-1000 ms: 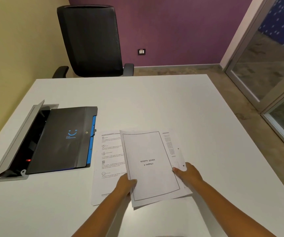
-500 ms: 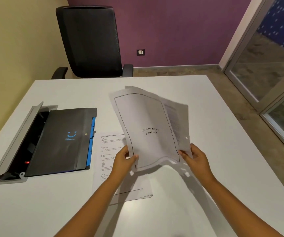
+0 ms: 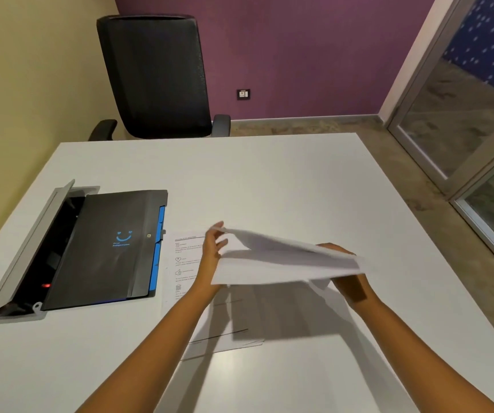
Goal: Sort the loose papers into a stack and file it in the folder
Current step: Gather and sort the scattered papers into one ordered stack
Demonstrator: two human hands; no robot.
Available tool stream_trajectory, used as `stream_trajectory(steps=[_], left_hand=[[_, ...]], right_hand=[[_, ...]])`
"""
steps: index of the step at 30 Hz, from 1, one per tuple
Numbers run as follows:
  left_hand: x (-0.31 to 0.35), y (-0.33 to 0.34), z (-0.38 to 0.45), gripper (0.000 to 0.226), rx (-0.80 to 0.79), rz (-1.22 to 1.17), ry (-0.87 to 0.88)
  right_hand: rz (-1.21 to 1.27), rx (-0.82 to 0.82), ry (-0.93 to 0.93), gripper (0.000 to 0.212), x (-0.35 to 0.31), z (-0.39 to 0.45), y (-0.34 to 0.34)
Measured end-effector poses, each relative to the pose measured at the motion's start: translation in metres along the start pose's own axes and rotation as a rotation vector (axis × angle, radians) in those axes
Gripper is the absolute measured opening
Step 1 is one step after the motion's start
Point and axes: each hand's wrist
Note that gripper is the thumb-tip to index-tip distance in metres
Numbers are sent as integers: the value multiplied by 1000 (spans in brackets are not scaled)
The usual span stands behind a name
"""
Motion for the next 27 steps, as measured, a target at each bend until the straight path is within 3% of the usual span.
stream_trajectory(steps=[2, 4, 6, 8, 10, 15, 19, 27], left_hand=[[7, -2, 4, 43, -30, -187, 2], [13, -7, 5, 49, -112, -279, -14], [17, -11, 2, 53, -170, -279, -55], [19, -10, 0, 58, -206, -172, -32], [20, -10, -2, 59, -235, -209, -6], [25, -4, -6, 33, -140, -101, 94], [30, 0, -2, 41, -113, -147, 80], [14, 4, -6, 39, -216, -133, 43]], right_hand=[[46, 35, -72, 26, -3, 3, -4], [16, -46, -128, 31, -10, -1, -3], [7, -121, -100, 33, -11, -4, -6], [18, -102, -60, 33, -9, -4, -9], [49, -71, -54, 30, -8, -4, -10], [140, 33, -85, 22, -15, 0, -4], [163, 0, -123, 24, -22, 0, 2], [154, -10, -129, 29, -24, 3, -3]])
Point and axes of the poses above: each hand's wrist, its own z-axis towards the middle knuckle, its own y-axis out of the palm, x = y × z, and after that the axes turned 15 degrees about z, right-handed
